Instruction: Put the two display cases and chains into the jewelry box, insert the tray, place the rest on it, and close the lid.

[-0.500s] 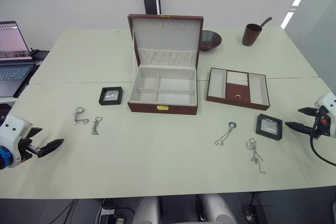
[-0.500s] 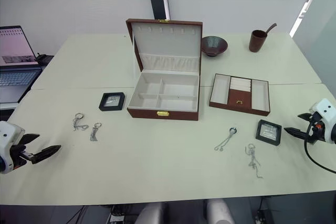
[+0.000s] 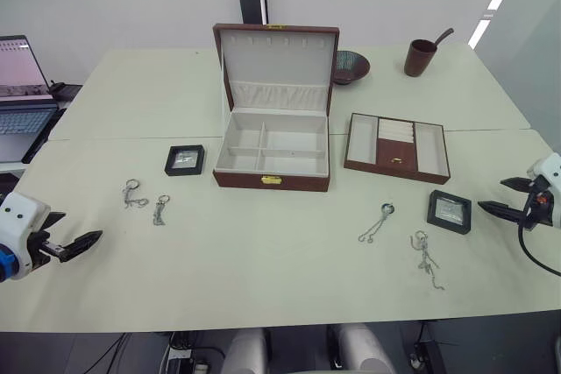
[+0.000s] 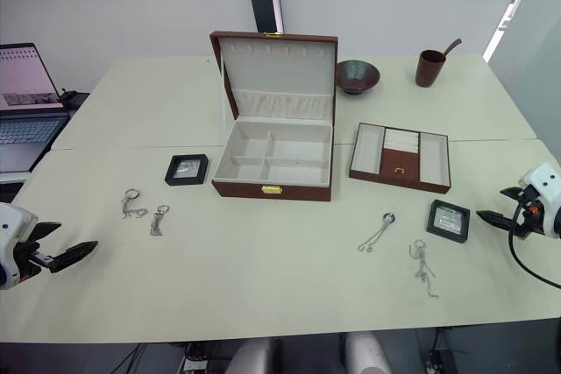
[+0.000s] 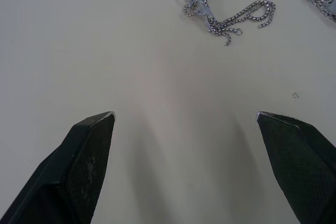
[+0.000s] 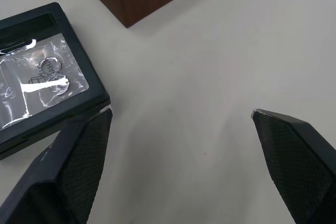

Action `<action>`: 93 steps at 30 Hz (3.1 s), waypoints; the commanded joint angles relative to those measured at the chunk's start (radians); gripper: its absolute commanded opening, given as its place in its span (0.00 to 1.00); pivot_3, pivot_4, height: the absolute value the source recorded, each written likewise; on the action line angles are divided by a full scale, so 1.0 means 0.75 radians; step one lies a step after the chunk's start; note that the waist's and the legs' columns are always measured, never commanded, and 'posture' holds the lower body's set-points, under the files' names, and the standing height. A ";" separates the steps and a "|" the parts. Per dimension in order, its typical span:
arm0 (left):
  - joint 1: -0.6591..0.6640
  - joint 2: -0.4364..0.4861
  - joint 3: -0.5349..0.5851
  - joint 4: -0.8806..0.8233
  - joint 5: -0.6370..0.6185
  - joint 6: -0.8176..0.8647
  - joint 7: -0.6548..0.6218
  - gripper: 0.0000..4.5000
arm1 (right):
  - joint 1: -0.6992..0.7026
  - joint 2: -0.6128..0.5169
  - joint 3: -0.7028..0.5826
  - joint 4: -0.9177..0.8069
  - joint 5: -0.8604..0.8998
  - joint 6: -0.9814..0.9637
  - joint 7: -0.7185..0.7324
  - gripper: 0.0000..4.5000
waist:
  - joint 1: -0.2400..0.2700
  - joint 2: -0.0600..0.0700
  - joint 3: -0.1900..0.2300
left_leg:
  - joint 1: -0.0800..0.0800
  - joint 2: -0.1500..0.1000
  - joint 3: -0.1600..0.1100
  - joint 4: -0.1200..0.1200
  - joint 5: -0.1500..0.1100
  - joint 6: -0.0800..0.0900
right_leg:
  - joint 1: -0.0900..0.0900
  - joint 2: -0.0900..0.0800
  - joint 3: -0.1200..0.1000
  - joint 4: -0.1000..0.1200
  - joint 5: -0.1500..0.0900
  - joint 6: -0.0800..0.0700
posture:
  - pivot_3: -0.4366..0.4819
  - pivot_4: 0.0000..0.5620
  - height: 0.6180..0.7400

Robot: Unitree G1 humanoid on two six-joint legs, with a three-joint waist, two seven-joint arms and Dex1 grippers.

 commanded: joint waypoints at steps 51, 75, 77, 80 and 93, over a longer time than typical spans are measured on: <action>-0.772 -0.489 -0.401 -0.099 0.168 0.186 0.447 0.65 | -0.205 0.598 0.149 -0.807 0.107 0.449 -0.506 0.56 | 0.019 -0.001 -0.001 | -0.003 -0.002 -0.002 0.003 0.000 0.000 | -0.001 0.001 -0.001 0.001 0.002 0.000 | 0.48 0.27 1.00; -0.932 -0.630 -0.534 0.111 0.244 0.113 0.300 0.00 | -0.266 0.878 0.391 -0.825 -0.021 0.535 -0.550 0.00 | 0.022 -0.001 -0.001 | -0.004 -0.007 -0.003 0.004 0.000 -0.001 | -0.002 0.001 -0.002 0.002 0.002 0.000 | 0.48 0.27 1.00; -0.885 -0.627 -0.534 0.024 0.222 0.149 0.257 0.00 | -0.262 0.880 0.397 -0.834 -0.014 0.527 -0.530 0.00 | 0.019 -0.001 -0.001 | -0.004 -0.007 -0.003 0.004 0.000 -0.001 | -0.002 0.001 -0.002 0.002 0.002 0.000 | 0.48 0.27 1.00; -0.811 -0.620 -0.536 -0.120 0.186 0.225 0.201 0.00 | -0.250 0.873 0.400 -0.866 0.002 0.534 -0.490 0.00 | 0.018 -0.001 -0.001 | -0.004 -0.006 -0.003 0.004 0.000 -0.001 | -0.002 0.001 -0.002 0.002 0.002 0.000 | 0.48 0.27 1.00; -0.598 -0.595 -0.570 -0.536 0.113 0.480 0.105 0.00 | -0.087 0.812 0.408 -1.145 0.057 0.672 -0.339 0.00 | 0.026 -0.001 -0.001 | -0.004 -0.002 -0.004 0.004 0.000 -0.001 | -0.002 0.001 -0.003 0.002 0.002 0.000 | 0.48 0.27 1.00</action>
